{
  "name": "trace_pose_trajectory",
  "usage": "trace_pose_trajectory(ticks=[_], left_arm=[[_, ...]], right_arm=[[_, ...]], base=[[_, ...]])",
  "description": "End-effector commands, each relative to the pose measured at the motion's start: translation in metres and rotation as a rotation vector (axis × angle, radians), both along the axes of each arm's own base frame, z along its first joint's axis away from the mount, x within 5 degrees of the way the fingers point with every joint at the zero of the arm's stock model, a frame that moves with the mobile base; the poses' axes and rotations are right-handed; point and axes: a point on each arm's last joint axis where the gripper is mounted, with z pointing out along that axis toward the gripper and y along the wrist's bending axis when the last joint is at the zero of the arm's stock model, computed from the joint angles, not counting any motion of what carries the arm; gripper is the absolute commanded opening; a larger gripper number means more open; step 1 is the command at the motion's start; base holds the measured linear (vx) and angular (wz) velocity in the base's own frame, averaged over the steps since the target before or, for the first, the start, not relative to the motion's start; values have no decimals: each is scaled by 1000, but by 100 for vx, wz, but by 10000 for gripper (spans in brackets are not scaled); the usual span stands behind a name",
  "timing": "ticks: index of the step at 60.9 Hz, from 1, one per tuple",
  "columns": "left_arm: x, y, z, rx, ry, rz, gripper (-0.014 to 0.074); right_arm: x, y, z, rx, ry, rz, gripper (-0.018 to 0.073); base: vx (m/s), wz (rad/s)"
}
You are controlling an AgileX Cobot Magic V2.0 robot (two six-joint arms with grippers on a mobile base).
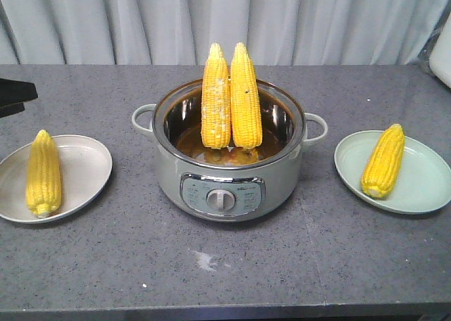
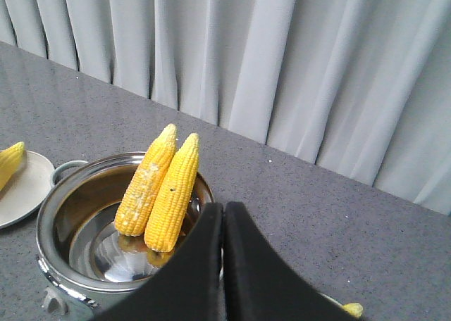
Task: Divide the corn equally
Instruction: 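Open the left gripper and withdraw it from the cream plate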
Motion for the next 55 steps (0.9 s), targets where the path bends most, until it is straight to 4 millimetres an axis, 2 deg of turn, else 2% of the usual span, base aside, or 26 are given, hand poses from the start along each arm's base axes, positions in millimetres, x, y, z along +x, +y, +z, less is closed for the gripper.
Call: trace_pose_trajectory(ticks=[1, 15, 29, 39, 48, 55], left_arm=[[-12, -13, 44, -77, -137, -56, 405], [-44, -34, 95, -34, -288, -196, 281], [-91, -56, 143, 49, -453, -246, 162], [-123, -76, 164, 91, -543, -284, 144], [-149, -98, 175, 121, -602, -356, 145], [-167, -107, 182, 138, -650, -378, 145]], right_arm=[[-8, 5, 8, 15, -35, 28, -4], [-8, 5, 8, 16, -36, 28, -4], [-8, 6, 8, 16, -37, 29, -4], [-8, 6, 9, 27, -41, 38, -4], [-9, 9, 10, 49, -50, 59, -4], [-9, 10, 11, 63, -53, 75, -4]], base=[[0, 0], [0, 0], [0, 0], [0, 0], [0, 0], [0, 0]])
